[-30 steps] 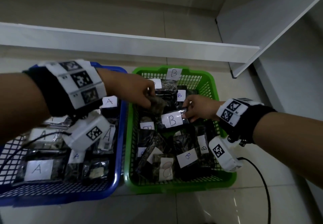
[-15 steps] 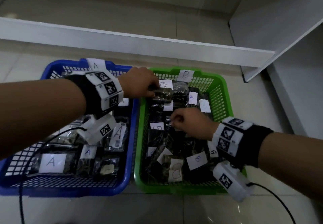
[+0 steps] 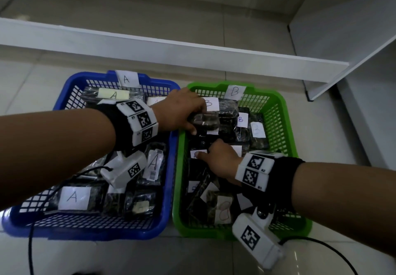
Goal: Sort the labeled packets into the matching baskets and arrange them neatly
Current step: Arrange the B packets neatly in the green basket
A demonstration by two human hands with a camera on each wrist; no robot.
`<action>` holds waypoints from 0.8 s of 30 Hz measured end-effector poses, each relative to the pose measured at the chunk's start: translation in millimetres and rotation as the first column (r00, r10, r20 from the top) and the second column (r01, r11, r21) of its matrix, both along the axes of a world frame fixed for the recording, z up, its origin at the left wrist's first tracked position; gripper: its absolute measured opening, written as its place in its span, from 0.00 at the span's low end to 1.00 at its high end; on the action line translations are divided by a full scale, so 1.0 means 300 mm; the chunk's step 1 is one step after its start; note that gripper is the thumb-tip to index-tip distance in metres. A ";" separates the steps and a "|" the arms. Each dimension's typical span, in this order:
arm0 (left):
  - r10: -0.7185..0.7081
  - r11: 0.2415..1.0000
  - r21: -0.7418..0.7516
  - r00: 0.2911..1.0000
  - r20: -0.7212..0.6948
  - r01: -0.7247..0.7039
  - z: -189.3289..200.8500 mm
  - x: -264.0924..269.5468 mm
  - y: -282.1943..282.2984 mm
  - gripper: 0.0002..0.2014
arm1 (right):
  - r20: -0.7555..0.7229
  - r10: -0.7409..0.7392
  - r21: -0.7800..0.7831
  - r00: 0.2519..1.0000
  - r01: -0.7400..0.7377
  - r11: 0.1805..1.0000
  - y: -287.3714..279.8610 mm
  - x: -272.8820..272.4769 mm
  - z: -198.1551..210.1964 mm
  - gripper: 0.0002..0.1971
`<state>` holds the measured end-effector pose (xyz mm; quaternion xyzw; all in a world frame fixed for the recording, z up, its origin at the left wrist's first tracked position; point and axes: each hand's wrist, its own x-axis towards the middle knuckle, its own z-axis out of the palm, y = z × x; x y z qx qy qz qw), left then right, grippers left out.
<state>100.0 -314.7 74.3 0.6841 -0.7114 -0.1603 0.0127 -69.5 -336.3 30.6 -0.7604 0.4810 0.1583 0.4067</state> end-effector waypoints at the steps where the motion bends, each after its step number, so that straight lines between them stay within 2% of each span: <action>1: -0.038 0.999 -0.002 0.999 -0.002 0.038 -0.005 0.000 0.005 0.30 | 0.004 -0.006 -0.001 1.000 0.006 1.000 -0.002 0.000 -0.003 0.25; 4: -0.098 0.995 -0.037 0.995 -0.025 0.097 -0.012 -0.003 0.014 0.27 | -0.003 -0.011 0.056 1.000 0.011 0.998 -0.013 0.004 0.014 0.26; 7: -0.099 0.993 -0.075 0.992 -0.074 0.094 -0.018 -0.010 0.016 0.23 | 0.034 -0.024 0.135 0.999 0.019 0.991 -0.019 0.002 0.035 0.12; 10: -0.077 0.994 -0.081 0.990 -0.120 0.067 -0.024 -0.016 0.020 0.19 | 0.073 -0.048 0.136 0.996 0.038 0.990 -0.012 -0.015 0.049 0.19; 13: -0.042 0.998 -0.047 0.981 -0.190 0.033 -0.025 -0.019 0.016 0.16 | 0.117 -0.072 0.146 0.990 0.055 0.988 -0.012 -0.033 0.071 0.21; 17: 0.007 1.000 0.021 0.967 -0.254 -0.002 -0.012 -0.008 -0.006 0.12 | 0.187 -0.091 0.236 0.978 0.045 0.971 -0.027 -0.026 0.120 0.15; 21: 0.070 0.995 0.084 0.948 -0.311 -0.046 -0.005 0.003 -0.024 0.16 | 0.230 -0.118 0.249 0.966 0.059 0.967 -0.034 -0.036 0.132 0.15; 24: 0.157 0.985 0.126 0.907 -0.391 -0.116 0.012 0.008 -0.038 0.23 | 0.347 -0.198 0.233 0.917 0.120 0.965 -0.017 -0.073 0.129 0.16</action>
